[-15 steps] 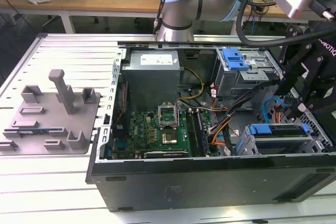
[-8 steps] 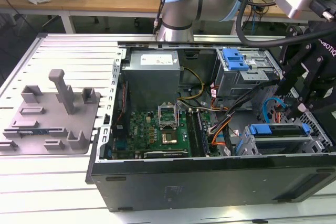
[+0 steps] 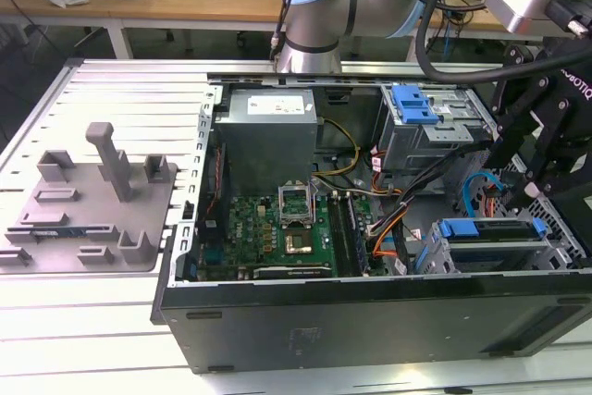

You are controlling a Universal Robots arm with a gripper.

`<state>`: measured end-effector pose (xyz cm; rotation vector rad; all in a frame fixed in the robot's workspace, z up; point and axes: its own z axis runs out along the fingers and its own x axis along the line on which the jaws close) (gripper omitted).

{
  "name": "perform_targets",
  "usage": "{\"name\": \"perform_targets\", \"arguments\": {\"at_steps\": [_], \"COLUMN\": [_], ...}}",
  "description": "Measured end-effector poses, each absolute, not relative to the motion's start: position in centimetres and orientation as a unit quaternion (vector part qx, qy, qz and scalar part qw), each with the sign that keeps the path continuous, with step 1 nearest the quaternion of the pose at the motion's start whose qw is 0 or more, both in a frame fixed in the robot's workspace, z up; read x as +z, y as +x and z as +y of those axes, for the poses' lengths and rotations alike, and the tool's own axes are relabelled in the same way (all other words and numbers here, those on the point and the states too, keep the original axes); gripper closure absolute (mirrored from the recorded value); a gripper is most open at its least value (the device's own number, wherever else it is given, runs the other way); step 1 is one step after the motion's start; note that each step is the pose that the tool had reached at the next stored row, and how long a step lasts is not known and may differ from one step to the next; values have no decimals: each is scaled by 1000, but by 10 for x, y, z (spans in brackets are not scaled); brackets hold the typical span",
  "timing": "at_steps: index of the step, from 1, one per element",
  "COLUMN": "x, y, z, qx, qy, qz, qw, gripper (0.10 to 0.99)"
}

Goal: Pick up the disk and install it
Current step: 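Insert the first disk wire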

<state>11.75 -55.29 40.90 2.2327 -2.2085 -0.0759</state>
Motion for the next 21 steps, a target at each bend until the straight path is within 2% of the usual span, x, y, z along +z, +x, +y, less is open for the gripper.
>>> {"name": "perform_targets", "arguments": {"at_steps": [8,10,13,17,19,21], "x": [409,409,409,409,409,409], "y": [118,118,118,118,118,118], "z": [-536,-526,-506,-479,-467,-464], "qx": [-18,-7,16,32,46,55], "qy": [711,711,710,709,707,707], "qz": [-703,-703,-703,-703,-702,-701], "qw": [7,17,41,56,71,80], "gripper": [580,580,580,580,580,580]}}
